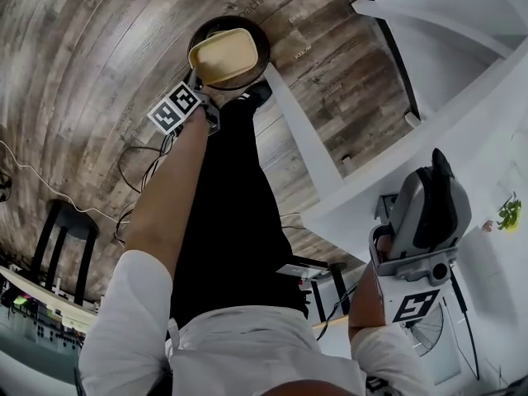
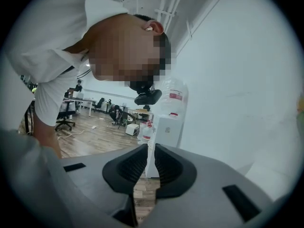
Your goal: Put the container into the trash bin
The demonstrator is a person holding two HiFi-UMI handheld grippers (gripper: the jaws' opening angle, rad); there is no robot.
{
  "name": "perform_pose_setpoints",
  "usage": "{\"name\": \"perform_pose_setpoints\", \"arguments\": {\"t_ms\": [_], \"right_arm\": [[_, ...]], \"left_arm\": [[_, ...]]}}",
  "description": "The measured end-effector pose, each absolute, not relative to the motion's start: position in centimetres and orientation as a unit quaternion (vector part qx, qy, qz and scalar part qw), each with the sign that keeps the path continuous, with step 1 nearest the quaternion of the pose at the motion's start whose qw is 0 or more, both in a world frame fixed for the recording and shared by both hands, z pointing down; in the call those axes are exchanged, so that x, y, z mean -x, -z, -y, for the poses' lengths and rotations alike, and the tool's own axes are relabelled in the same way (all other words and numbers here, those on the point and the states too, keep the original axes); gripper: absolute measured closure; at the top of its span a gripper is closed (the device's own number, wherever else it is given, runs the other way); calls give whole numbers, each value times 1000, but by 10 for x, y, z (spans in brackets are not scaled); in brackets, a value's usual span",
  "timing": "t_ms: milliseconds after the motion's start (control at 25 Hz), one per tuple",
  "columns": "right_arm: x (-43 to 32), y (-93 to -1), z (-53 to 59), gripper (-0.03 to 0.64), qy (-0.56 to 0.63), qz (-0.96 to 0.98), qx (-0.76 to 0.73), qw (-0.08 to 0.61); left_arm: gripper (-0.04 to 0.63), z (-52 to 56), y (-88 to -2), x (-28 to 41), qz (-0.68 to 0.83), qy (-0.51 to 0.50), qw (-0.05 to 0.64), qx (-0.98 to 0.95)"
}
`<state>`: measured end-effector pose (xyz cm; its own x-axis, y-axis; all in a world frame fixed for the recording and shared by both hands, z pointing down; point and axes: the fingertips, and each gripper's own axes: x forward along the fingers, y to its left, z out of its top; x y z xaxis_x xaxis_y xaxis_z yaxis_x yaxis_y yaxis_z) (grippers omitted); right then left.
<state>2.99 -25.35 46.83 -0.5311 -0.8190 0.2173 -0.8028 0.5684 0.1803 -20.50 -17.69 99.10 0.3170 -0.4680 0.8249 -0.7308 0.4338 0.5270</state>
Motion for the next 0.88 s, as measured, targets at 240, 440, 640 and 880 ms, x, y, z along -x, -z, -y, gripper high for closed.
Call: {"name": "perform_pose_setpoints", "arguments": {"t_ms": [240, 440, 640, 880], "right_arm": [[-31, -467, 258, 549, 26, 873, -468, 137], [-31, -456, 256, 549, 30, 871, -472, 131], [-23, -435, 248, 549, 31, 871, -474, 122], [-21, -400, 238, 554, -25, 858, -508, 65]], "left_arm": [[462, 176, -997, 197, 559, -109, 637, -518], [462, 167, -979, 195, 539, -122, 628, -548], [468, 171, -932, 203, 511, -122, 592, -612], [488, 189, -814, 212, 458, -154, 470, -739]]}}
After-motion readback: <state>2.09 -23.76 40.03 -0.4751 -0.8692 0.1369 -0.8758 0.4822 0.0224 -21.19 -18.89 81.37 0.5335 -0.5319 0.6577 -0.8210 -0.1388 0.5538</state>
